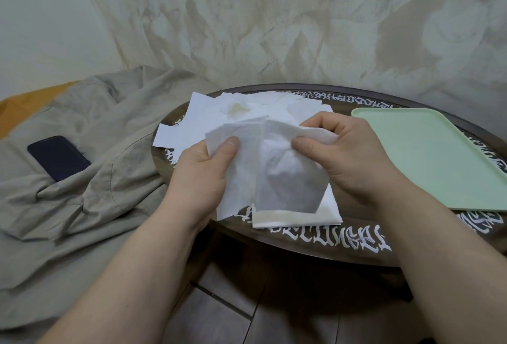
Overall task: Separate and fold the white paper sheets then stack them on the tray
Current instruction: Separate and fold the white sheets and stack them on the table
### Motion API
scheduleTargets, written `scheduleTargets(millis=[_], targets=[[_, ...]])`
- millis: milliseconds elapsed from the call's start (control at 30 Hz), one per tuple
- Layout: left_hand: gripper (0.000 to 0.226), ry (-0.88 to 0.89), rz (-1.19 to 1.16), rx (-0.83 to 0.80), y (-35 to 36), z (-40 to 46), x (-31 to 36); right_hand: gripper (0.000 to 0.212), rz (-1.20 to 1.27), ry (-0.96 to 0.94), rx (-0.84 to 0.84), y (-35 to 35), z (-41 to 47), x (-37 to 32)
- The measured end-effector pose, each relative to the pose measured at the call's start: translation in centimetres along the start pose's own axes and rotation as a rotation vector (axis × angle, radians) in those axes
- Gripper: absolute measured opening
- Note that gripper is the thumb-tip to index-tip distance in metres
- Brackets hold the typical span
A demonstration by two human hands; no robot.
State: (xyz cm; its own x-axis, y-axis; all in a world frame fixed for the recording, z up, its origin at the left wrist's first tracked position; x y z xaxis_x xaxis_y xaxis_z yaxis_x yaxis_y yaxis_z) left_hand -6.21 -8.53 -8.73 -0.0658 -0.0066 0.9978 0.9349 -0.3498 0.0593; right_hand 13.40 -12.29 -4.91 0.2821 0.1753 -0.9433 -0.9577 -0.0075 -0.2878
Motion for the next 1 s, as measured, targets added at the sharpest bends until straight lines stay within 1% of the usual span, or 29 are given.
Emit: scheduleTargets(millis=[67,100,200,267,367,533,600,667,767,867,1000], targets=[[0.019,-0.002,-0.035,-0.003,0.0,0.1,-0.2,0.019,0.207,0.003,-0.087,0.7,-0.1,-0.1],[0.021,-0.014,-0.061,-0.029,0.3,0.2,-0.3,0.02,0.242,0.006,-0.113,1.1,-0.1,-0.2],[0.029,-0.045,-0.126,-0.182,2.3,0.1,-0.6,0.019,0.204,0.022,-0.119,2.0,0.0,0.0],[0.031,-0.07,-0.156,-0.252,3.3,-0.3,-0.7,0.017,0.192,0.041,-0.109,2.1,0.0,0.4],[0.028,-0.104,-0.178,-0.244,3.5,-0.5,-1.0,0.012,0.191,0.046,-0.102,2.0,0.0,0.7],[0.024,-0.087,-0.155,-0.191,3.2,-0.4,-1.1,0.017,0.167,0.038,-0.092,1.9,0.1,0.8],[0.026,-0.071,-0.11,-0.207,3.2,-0.5,-0.8,0.015,0.167,0.037,-0.092,2.0,0.1,0.7],[0.022,-0.047,-0.065,-0.243,3.6,-0.5,-0.5,0.014,0.164,0.034,-0.092,2.0,0.2,0.7],[0.026,-0.024,-0.029,-0.26,3.7,-0.6,-0.3,0.014,0.158,0.031,-0.097,2.1,0.2,0.7],[0.026,-0.009,0.009,-0.276,3.6,-0.4,-0.3,0.015,0.156,0.036,-0.096,2.0,0.2,0.7],[0.027,0.009,0.073,-0.33,3.8,-0.4,-0.3,0.011,0.157,0.038,-0.089,2.1,0.1,0.7]])
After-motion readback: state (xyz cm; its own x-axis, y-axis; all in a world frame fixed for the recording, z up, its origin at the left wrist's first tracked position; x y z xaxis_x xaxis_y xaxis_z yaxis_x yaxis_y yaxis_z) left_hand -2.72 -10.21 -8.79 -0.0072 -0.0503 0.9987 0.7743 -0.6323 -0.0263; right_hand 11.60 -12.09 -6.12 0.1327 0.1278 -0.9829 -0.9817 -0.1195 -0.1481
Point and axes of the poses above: each hand's wrist, its own z-axis towards the middle knuckle, its own y-axis out of the palm, x = y × z, the point moved 9 cm from there along z, towards the middle knuckle, and after that the axes turned 14 degrees about -x, right-handed, at the moved point
